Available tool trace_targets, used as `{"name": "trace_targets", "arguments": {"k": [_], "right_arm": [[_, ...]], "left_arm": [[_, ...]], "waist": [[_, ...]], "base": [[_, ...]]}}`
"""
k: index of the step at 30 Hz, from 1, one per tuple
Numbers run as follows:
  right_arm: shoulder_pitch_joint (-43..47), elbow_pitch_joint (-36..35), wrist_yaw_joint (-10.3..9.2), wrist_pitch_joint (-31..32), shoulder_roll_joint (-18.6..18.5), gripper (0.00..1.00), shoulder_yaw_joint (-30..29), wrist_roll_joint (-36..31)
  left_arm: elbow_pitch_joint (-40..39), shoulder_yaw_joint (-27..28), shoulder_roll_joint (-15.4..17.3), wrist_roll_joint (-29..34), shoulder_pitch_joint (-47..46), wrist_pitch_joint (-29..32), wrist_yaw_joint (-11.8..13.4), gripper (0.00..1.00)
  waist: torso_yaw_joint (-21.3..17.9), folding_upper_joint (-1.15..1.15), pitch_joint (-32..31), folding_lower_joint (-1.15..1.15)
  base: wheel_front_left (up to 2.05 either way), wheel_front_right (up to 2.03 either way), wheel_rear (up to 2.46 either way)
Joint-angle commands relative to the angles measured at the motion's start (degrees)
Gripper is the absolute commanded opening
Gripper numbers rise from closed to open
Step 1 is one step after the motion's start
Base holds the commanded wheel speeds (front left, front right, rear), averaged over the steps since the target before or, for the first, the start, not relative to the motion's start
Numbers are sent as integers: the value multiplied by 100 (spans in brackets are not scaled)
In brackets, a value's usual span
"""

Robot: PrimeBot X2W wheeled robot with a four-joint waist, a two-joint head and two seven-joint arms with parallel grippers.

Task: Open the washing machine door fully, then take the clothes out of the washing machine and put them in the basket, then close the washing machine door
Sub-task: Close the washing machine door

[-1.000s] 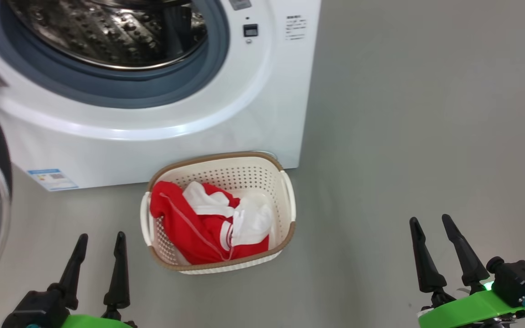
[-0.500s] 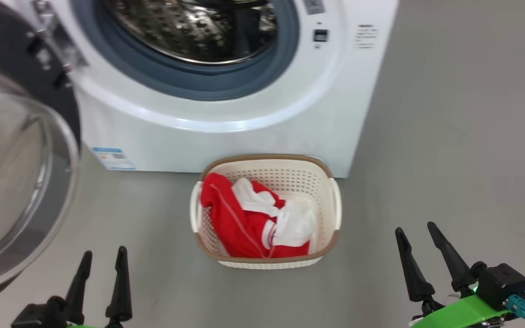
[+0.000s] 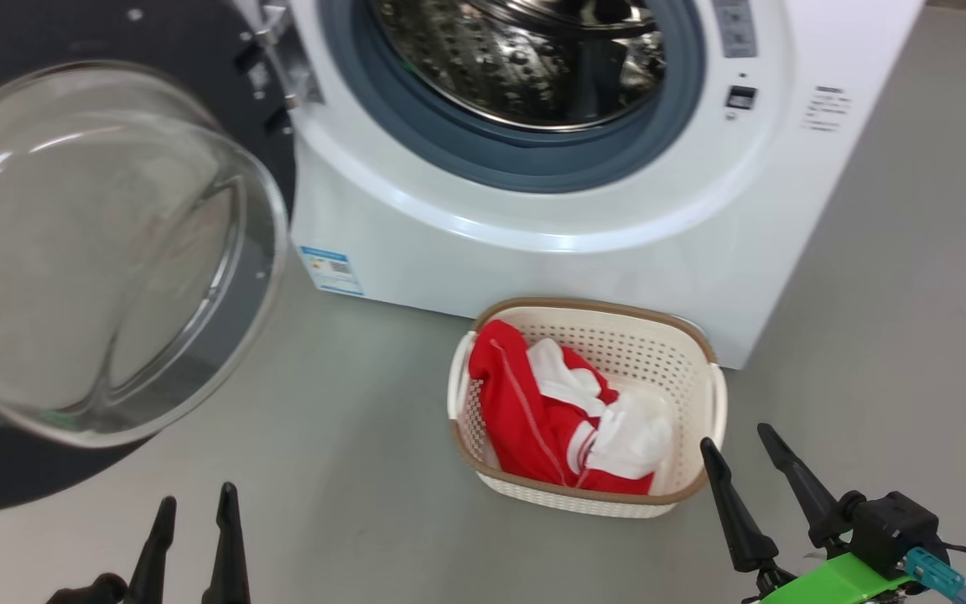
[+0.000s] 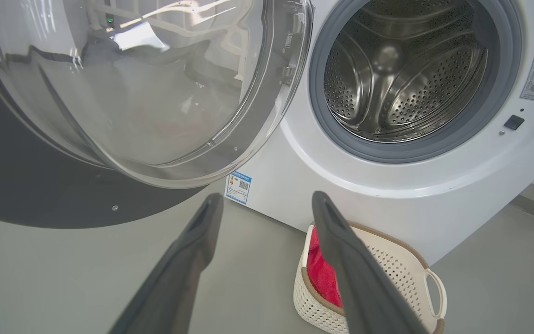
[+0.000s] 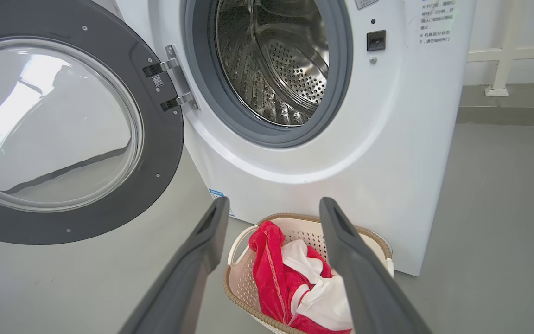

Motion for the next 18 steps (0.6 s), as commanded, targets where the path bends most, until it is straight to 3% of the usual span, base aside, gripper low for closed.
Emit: {"name": "trace_targets", "arguments": {"k": [1,9,18], "right_arm": [[-180,-101,42,-37,-61,100,185,45],[-226,-40,42,-37,-33,100,368,74],[-299,22,42,-37,14,100,536,108]], "left_arm": [[-137,147,65,-78,9,-45,65,100],[-228,94,65,-346,172,-45,222,100],[-285,198,64,-471,350,-45,262,100]], "waist": [[310,0,-108,0],[633,0,-122,0],[699,0,-163,0]], "base": [[0,0,0],[0,0,0],[0,0,0]]}}
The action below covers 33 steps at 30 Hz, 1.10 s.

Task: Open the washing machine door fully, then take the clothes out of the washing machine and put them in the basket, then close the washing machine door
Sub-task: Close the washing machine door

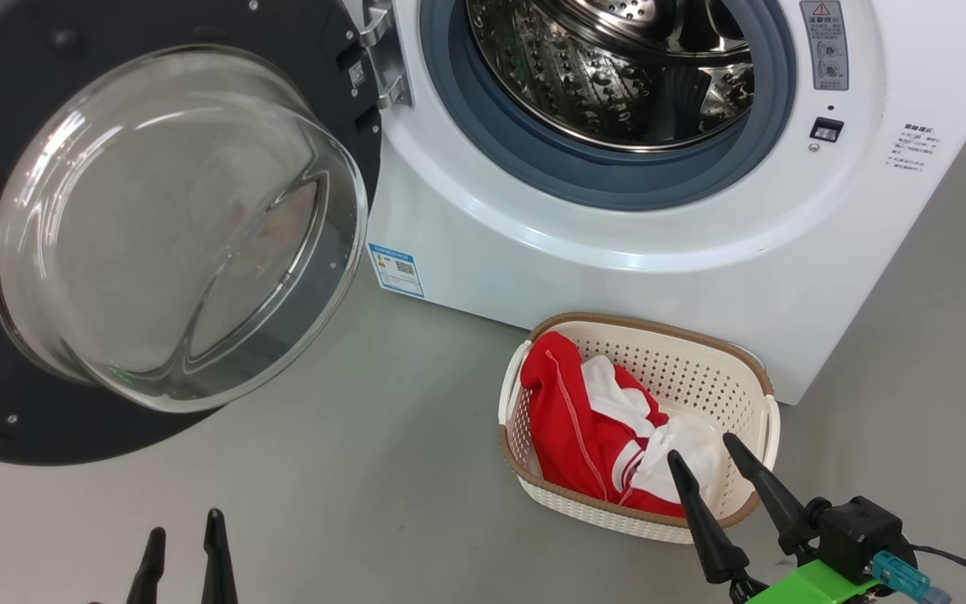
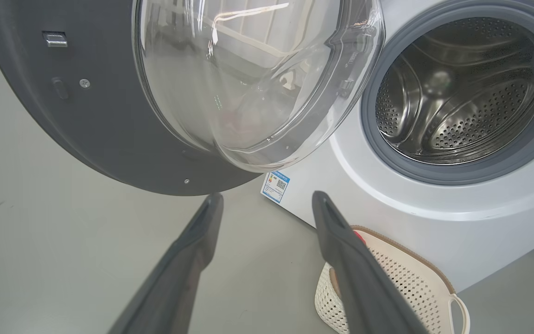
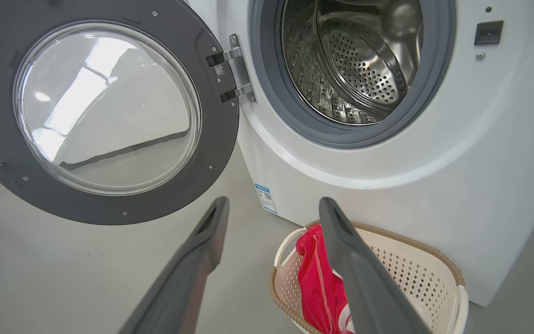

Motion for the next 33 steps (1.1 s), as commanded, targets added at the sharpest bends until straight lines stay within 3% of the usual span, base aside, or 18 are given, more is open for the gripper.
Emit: {"name": "trace_targets", "arguments": {"k": [1,11,12,14,15,20,28,33], "right_arm": [[-230,-107,42,-37,-23,100,161,68],[-206,-94,42,-37,-43,100,203,92],[-197,-94,42,-37,-42,100,201,95],[-171,-98,42,-37,-35,100,194,97],[-158,-100,42,-37,-29,100,191,97],[-115,-107,42,-37,14,100,177,97],[-131,-129,42,-37,67,100,79,50],[-201,-130,42,-37,102,100,31,18]], "left_arm": [[-170,208,62,-48,16,-45,31,100],[-196,175,62,-122,14,-45,-13,100],[-213,163,62,-140,10,-45,-25,64],[-248,163,62,-244,-11,-45,-88,8],[-288,180,62,-229,-37,-45,-121,0],[-810,591,62,-202,-341,-45,-291,0],[-2040,1737,89,502,-1546,-45,-611,0],[-2220,2223,658,598,-2434,-45,-645,0]], "waist": [[-6,0,-11,0],[-32,0,-45,0],[-33,0,-51,0],[-32,0,-59,0],[-34,0,-62,0],[-75,0,-48,0],[-164,0,119,0],[-252,0,250,0]], "base": [[0,0,0],[0,0,0],[0,0,0],[0,0,0],[0,0,0],[0,0,0],[0,0,0],[0,0,0]]}}
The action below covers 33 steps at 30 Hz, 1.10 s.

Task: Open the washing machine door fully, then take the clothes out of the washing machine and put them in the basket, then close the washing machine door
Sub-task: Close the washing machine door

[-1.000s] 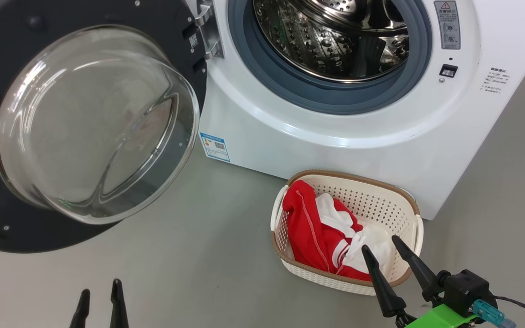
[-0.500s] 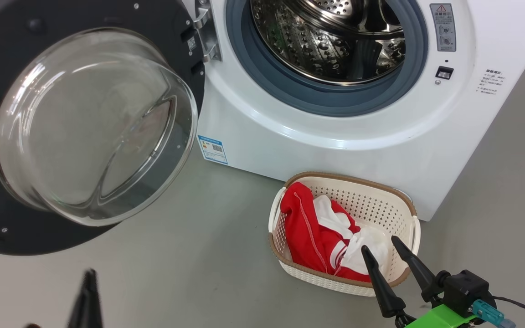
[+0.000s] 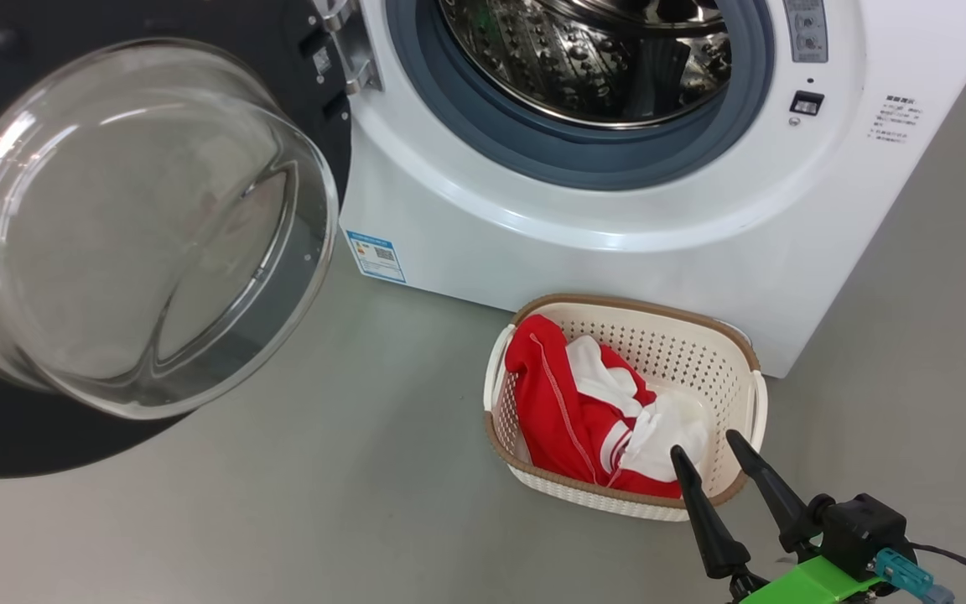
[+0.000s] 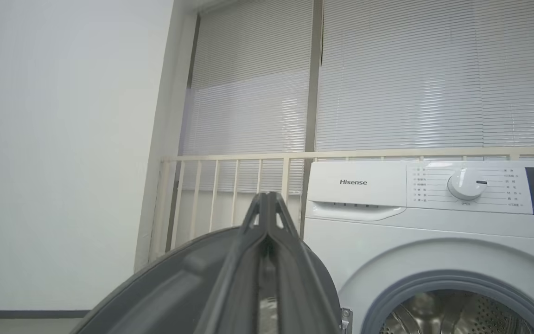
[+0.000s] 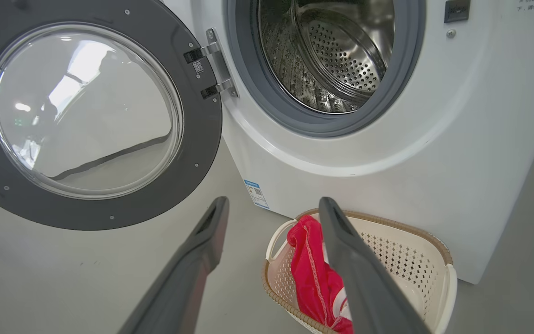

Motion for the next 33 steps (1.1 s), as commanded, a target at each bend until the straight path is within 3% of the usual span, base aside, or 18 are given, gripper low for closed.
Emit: {"name": "trace_targets", "arguments": {"k": [1,9,16,17,25,33], "right_arm": [[-221,-146,42,-37,20,100,114,-23],[-327,-182,42,-37,60,100,-14,-82],[-400,-180,42,-37,73,100,-102,-134],[-400,-180,42,-37,73,100,-102,-134],[-566,-160,42,-37,83,100,-69,-168],[-609,-158,42,-37,69,100,-55,-168]], "left_arm": [[-120,299,445,-51,-352,-26,-34,0],[544,881,1650,-624,-1535,-26,-36,0],[2546,961,2402,-1747,-2390,172,-37,0],[2546,961,2402,-1747,-2390,172,-37,0],[4878,830,3207,-2721,-3356,1658,-37,0],[5946,510,3539,-3477,-3843,3339,-37,0]], "waist": [[-71,0,95,0],[-113,0,358,0],[-41,0,518,0],[-41,0,518,0],[1,0,686,0],[-23,0,792,0]], "base": [[0,0,0],[0,0,0],[0,0,0],[0,0,0],[0,0,0],[0,0,0]]}}
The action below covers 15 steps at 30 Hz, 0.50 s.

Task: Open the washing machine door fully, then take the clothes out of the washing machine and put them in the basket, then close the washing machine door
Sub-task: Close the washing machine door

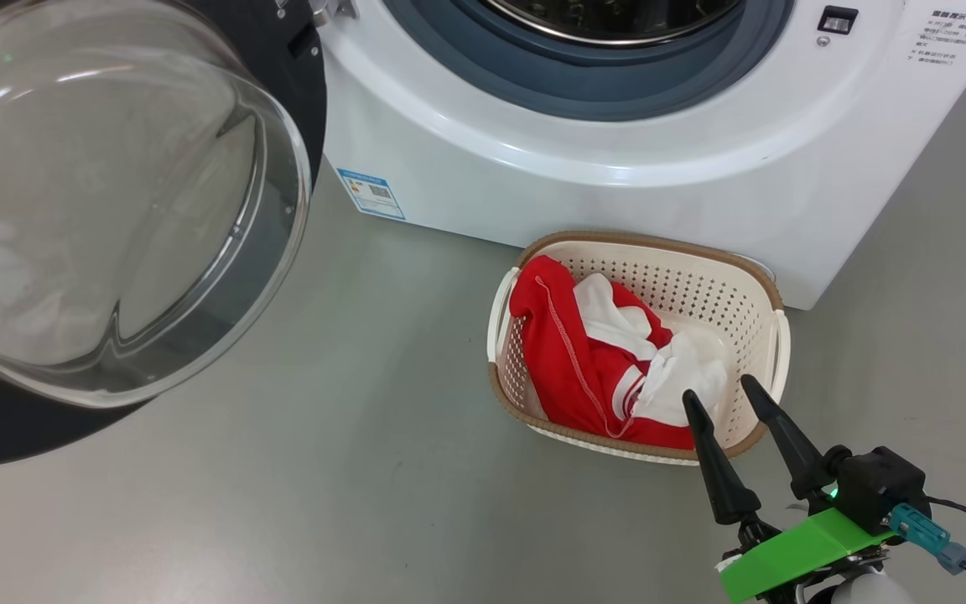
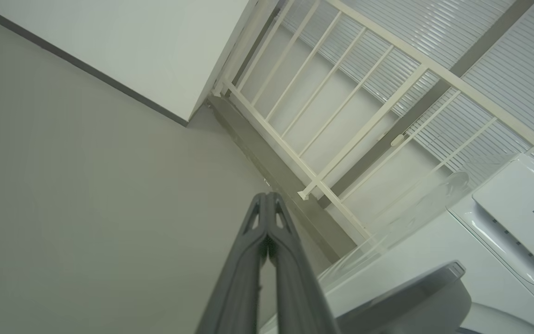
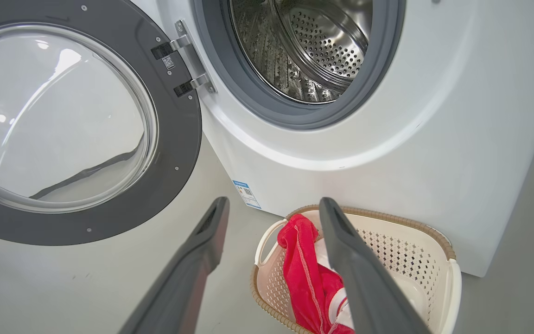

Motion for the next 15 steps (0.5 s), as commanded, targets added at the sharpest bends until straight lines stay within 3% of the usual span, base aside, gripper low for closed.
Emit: {"name": "trace_targets", "arguments": {"k": [1,7,15], "right_arm": [[-143,-130,42,-37,6,100,172,-53],[-159,-129,42,-37,-17,100,167,-51],[-119,-140,42,-37,-24,100,133,-58]], "left_arm": [[-63,51,537,-68,-43,137,-33,0],[254,-142,649,-392,-8,1206,-33,0],[88,-367,604,-789,309,2315,-33,0]], "waist": [[-21,0,18,0],[-49,0,54,0],[-59,0,9,0]], "base": [[0,0,0],[0,0,0],[0,0,0]]}}
